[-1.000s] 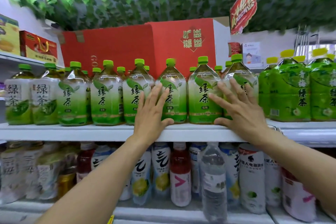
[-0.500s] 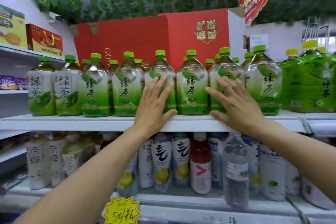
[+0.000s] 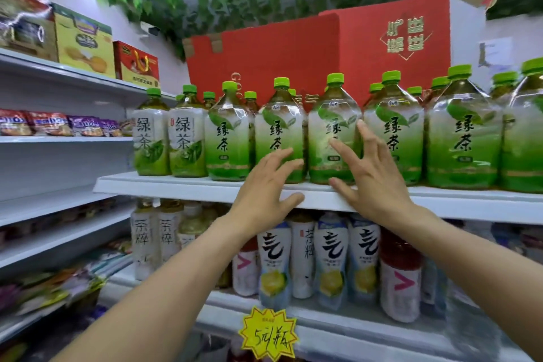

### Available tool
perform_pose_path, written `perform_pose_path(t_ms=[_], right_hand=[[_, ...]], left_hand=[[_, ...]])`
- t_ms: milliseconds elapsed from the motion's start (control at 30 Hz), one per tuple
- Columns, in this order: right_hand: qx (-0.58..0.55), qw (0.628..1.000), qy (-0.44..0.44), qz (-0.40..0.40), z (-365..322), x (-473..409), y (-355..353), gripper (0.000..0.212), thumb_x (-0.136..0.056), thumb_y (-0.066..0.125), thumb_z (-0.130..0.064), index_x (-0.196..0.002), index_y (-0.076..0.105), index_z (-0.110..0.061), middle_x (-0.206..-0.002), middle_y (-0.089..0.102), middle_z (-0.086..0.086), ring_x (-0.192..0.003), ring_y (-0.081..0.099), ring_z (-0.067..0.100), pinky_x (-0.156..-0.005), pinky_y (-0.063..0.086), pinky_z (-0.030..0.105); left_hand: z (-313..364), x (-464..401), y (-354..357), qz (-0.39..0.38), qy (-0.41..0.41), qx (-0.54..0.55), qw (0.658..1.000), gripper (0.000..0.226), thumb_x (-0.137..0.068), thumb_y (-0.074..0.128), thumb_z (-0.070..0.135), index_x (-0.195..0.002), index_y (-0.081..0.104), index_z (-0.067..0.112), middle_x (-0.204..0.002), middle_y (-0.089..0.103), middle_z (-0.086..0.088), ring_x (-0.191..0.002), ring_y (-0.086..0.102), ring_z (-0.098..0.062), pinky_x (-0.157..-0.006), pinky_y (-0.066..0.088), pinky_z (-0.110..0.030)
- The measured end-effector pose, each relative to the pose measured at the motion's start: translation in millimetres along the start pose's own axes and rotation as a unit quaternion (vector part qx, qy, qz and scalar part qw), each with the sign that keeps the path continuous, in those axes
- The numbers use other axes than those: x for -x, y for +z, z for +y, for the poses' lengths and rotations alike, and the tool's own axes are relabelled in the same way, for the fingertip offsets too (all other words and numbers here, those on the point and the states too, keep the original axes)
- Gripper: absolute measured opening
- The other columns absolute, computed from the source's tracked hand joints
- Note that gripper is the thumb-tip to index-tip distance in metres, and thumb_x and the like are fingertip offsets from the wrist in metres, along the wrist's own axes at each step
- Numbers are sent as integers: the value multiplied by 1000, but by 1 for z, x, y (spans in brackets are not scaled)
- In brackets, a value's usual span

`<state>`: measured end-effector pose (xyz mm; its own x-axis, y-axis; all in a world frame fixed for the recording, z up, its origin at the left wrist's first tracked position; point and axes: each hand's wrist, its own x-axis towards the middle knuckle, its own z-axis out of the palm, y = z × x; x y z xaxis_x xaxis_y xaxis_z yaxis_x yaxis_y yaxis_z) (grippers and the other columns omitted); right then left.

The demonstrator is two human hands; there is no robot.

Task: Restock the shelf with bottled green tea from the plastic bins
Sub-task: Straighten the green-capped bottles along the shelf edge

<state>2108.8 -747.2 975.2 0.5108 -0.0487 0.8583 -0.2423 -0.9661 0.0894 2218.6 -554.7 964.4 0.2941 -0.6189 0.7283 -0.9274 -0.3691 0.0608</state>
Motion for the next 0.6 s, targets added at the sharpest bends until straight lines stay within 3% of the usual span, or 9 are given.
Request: perform_pose_path(t_ms=[200,333,600], right_hand=[[-50,997,62,-11,-24,-2,0,71,-89,65,-42,-150,31,-28,-160,-5,13,-148,0,33,-117,23,48],[-20,998,60,18,-40,-14,3,76,-86,68,-43,-149,34,-19,-159,3,13,-147,1,35,-120,15,50],[-17,998,31,47,-119,-42,25,73,-86,67,-43,-147,34,-19,-157,12,12,-145,8,33,-121,16,47]], left_hand=[[-31,37,-22,5,-81,41,996,64,-97,62,37,-154,35,23,-162,25,3,-148,17,-13,-119,16,-30],[-62,51,-40,21,-113,48,992,64,-97,62,36,-153,35,23,-161,26,3,-149,18,-14,-120,16,-30],[-133,60,-68,85,-91,70,990,62,-95,66,30,-149,40,15,-154,37,-3,-145,29,-18,-115,20,-24]])
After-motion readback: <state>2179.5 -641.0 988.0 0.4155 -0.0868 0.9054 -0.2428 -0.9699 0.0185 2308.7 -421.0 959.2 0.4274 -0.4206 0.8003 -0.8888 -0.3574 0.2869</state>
